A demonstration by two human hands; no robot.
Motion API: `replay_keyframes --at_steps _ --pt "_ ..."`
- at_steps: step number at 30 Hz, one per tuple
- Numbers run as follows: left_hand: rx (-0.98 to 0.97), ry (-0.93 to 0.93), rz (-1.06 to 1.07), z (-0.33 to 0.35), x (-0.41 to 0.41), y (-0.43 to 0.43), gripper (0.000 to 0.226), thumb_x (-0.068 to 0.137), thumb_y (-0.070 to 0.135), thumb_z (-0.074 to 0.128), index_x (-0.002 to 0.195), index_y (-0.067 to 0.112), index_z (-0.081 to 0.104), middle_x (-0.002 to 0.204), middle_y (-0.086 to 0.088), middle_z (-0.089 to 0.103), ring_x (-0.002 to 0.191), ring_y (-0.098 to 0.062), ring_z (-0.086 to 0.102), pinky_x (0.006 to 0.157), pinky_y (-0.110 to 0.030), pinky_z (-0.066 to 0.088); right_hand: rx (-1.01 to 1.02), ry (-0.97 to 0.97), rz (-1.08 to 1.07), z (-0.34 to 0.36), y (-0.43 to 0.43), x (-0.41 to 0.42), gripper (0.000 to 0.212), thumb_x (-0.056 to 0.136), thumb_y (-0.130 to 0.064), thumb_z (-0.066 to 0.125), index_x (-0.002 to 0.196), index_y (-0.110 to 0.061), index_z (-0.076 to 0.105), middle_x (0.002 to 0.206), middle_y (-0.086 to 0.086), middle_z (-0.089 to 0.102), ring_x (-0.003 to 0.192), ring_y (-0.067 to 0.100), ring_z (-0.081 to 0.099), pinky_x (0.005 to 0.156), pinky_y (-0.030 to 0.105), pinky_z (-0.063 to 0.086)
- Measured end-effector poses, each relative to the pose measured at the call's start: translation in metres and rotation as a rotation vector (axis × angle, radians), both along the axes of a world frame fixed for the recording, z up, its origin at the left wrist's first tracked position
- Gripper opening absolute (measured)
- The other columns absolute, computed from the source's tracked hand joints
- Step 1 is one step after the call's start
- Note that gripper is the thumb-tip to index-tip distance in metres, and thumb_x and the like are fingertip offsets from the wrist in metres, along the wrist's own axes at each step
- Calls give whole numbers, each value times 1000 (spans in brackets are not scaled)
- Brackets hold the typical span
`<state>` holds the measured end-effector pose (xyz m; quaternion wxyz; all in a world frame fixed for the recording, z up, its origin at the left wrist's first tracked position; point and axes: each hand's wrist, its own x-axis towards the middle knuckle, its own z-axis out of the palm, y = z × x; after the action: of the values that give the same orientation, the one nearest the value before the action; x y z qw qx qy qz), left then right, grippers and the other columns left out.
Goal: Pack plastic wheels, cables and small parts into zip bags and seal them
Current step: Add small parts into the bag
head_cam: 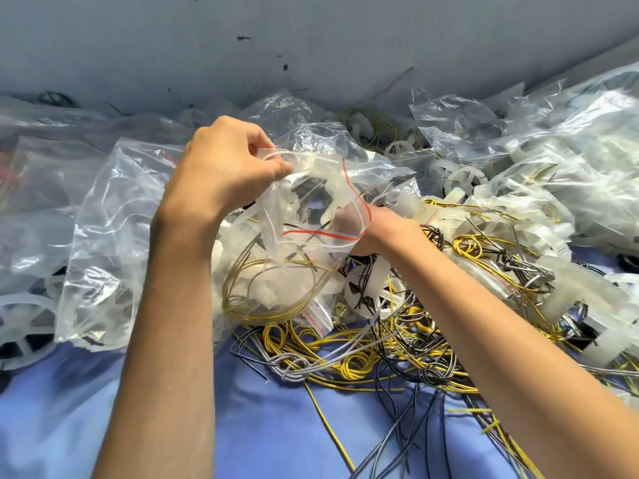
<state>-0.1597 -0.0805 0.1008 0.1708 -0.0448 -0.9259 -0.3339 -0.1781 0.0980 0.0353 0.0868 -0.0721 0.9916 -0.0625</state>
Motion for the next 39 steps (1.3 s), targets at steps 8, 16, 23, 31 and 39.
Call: replay_keyframes --at_steps 8,16,23,31,39 --pt "-10 5 -11 -1 0 -3 17 77 39 73 73 25 64 67 9 60 62 -6 50 53 -21 35 -40 103 -5 2 -3 7 18 91 -16 49 106 -11 56 101 10 56 103 30 57 72 31 39" --pt "-3 -13 -23 0 2 3 19 76 42 72 70 26 63 67 11 59 63 -4 50 54 -22 35 -380 290 -6 53 33 27 17 81 -18 62 92 -31 63 95 -3 69 86 18 65 80 33 53" --pt "-16 -19 -87 0 5 20 18 78 42 69 74 25 65 71 10 60 70 -11 53 57 -21 37 -869 471 40 60 43 47 13 79 -17 68 88 -26 70 82 -10 66 70 12 62 68 21 45" --pt "8 -2 -148 -2 10 46 20 80 44 66 75 24 67 62 9 53 61 -7 47 53 -25 34 -744 210 272 61 38 55 22 75 -27 78 96 -25 71 92 -3 70 61 7 61 58 16 44" --pt "44 -3 -146 1 10 36 25 78 47 70 72 24 65 64 9 58 59 -1 48 52 -16 35 -741 91 291 60 36 57 44 86 1 59 123 -23 64 119 0 67 98 2 67 93 30 52"
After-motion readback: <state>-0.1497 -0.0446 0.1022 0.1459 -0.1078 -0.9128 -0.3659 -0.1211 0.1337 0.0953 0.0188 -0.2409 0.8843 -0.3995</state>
